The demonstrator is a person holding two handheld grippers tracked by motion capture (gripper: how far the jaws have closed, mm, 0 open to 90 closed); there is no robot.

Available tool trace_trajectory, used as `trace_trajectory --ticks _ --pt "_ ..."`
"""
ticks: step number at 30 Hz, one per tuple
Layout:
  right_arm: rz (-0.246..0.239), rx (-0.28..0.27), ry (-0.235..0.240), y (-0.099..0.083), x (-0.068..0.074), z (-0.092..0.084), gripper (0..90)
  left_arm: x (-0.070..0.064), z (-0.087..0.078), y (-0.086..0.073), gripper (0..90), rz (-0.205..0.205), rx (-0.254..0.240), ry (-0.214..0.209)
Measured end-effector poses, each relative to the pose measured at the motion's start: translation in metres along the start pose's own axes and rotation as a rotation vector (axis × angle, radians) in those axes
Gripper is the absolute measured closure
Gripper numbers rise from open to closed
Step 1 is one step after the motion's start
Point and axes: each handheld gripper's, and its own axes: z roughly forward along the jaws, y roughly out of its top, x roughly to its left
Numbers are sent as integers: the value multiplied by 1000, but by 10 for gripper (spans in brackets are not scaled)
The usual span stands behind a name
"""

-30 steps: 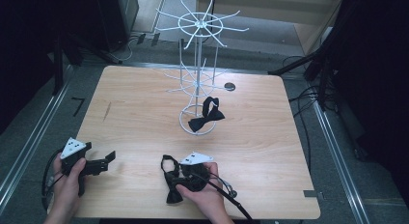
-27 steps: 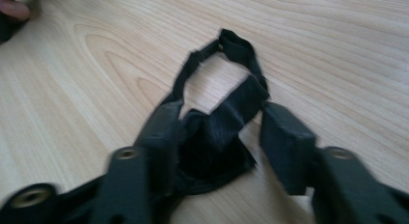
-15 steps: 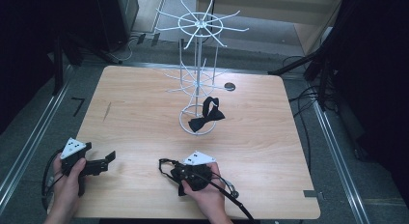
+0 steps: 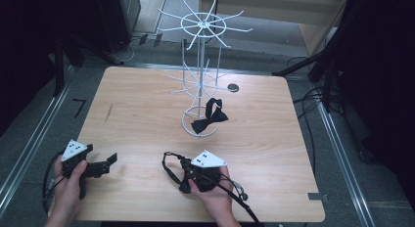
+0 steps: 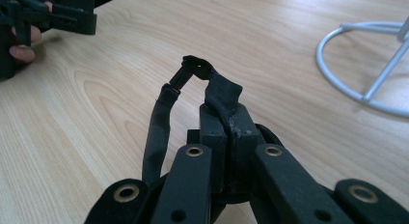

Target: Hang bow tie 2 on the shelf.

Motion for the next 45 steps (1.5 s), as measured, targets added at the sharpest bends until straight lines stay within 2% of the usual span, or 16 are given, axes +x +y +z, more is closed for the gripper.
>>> trace_trajectory --ticks 20,27,45 --pt "-15 -95 -52 24 -7 -25 887 0 -1 0 0 -3 -1 -1" --pt "-15 -151 -74 41 -12 -35 887 0 -1 0 0 -3 -2 -2" --pt "-34 -224 -93 68 -14 -48 887 0 0 0 0 -4 -1 1"
